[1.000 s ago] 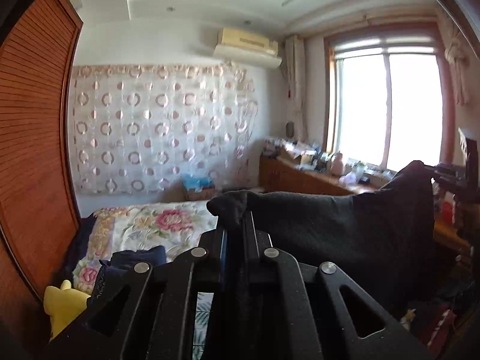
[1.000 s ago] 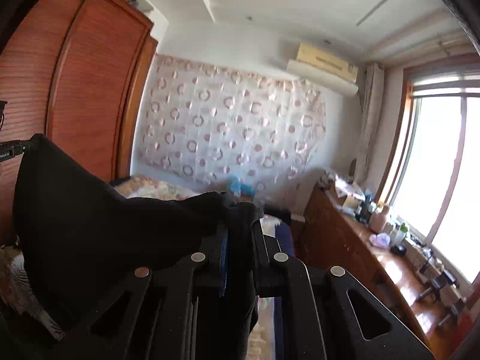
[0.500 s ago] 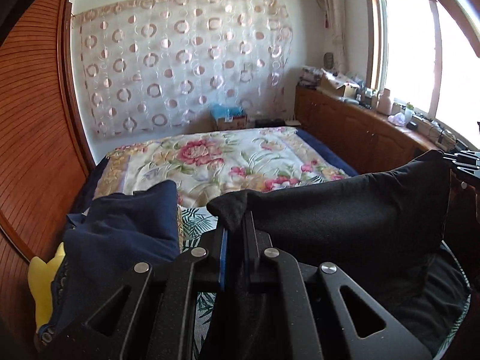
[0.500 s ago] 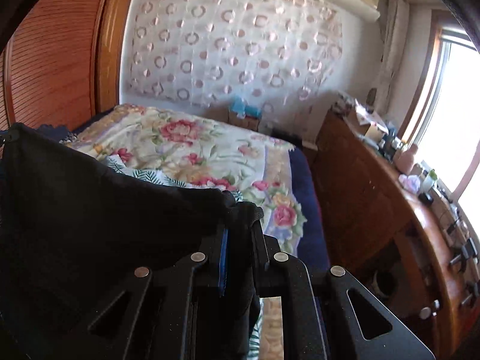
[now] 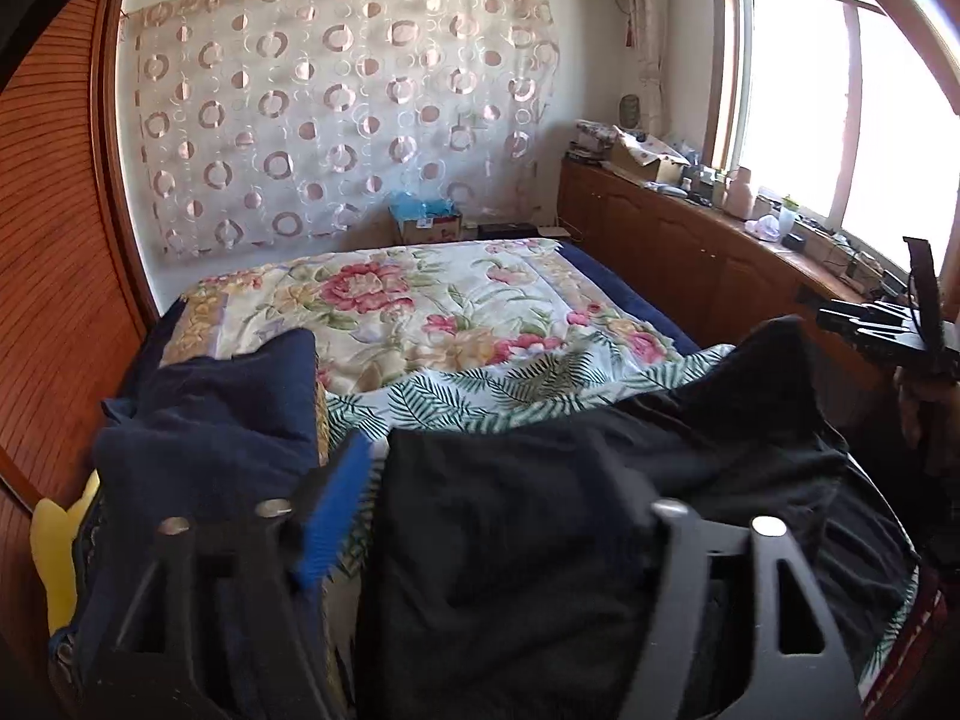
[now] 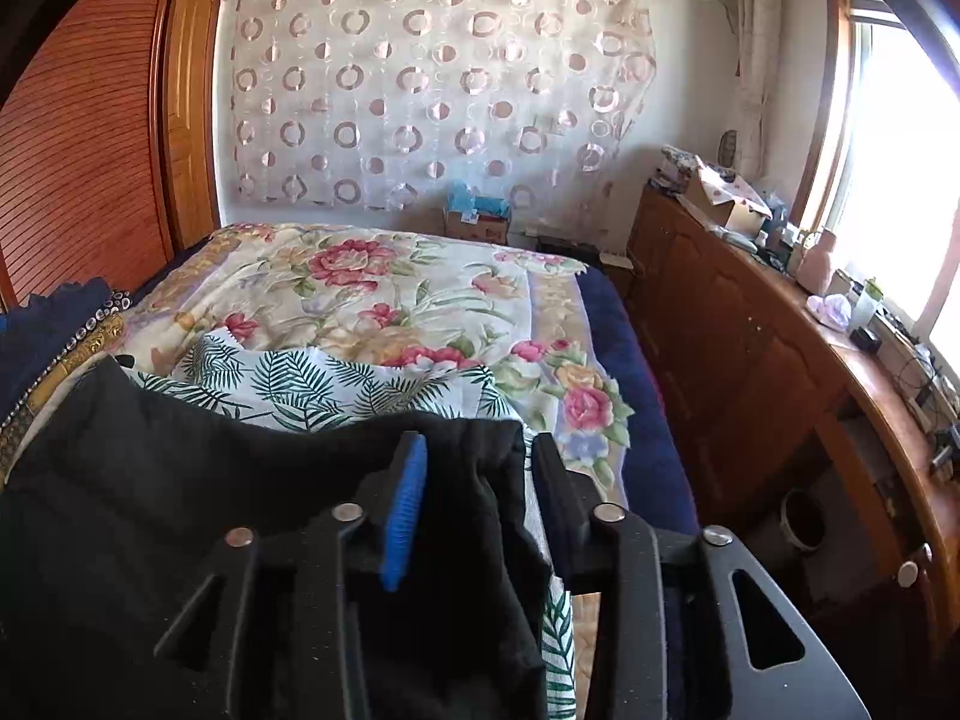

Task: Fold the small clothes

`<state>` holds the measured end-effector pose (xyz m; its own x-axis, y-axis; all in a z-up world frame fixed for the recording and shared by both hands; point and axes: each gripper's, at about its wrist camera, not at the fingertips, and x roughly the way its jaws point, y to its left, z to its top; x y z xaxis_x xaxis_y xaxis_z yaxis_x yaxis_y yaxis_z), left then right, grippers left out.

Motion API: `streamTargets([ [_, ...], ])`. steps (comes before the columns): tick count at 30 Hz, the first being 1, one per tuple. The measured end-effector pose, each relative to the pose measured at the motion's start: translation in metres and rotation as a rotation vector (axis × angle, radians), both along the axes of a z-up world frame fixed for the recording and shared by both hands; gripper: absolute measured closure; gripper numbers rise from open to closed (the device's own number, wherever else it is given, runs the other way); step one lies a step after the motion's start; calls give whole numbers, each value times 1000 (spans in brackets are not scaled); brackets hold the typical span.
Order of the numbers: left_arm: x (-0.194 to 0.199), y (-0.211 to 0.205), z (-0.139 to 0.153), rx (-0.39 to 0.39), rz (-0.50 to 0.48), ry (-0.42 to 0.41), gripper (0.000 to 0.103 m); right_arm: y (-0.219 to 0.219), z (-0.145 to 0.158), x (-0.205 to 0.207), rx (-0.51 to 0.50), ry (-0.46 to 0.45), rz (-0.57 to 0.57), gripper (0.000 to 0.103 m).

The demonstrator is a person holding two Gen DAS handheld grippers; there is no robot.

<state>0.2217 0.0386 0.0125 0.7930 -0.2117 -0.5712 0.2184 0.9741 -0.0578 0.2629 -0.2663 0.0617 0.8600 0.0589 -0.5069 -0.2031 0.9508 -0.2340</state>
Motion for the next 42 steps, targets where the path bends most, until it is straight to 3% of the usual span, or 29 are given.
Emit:
streamTargets([
  [4,-25,-4,-13,19,-31,16,23,-13,-22,-35,29,24,31,53],
  [6,-36,-6,-24,36,-34,36,23,-21,-41,-31,36,50,46,53],
  [10,-51,-10,-55,52,-54,123,23,-36,-63,-46,52,102,65,53],
  [17,-66,-22,-93,81,-92,227,23,-70,-78,-79,107,203,57,53],
  [22,-67,-26,-111,90,-98,283,23,-88,-81,-82,119,264,38,53],
  [33,-66,-38,-121,141,-106,273,17,-88,-74,-51,170,303,27,53],
  [42,-66,-36,-120,141,-107,274,15,-81,-92,-55,149,253,4,52],
])
